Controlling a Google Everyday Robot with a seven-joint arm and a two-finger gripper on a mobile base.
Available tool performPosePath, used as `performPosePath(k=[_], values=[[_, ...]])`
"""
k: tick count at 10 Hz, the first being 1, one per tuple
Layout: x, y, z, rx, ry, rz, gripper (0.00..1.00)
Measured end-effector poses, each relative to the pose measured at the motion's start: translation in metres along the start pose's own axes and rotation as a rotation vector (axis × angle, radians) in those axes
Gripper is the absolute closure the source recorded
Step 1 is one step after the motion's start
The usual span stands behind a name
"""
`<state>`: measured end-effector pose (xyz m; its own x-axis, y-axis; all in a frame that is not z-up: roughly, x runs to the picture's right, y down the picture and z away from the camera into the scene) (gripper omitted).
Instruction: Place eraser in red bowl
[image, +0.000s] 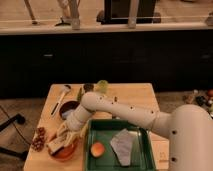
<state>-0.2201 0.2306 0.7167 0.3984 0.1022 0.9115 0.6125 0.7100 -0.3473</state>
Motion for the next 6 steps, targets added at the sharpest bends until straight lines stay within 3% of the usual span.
performPosePath(k=[4,6], values=[[-0.0022,-0.0022,-0.0019,0.019,-0.039,-0.012,0.26],[-0.0024,-0.0023,-0.0042,0.025,-0.046,-0.015,0.20]])
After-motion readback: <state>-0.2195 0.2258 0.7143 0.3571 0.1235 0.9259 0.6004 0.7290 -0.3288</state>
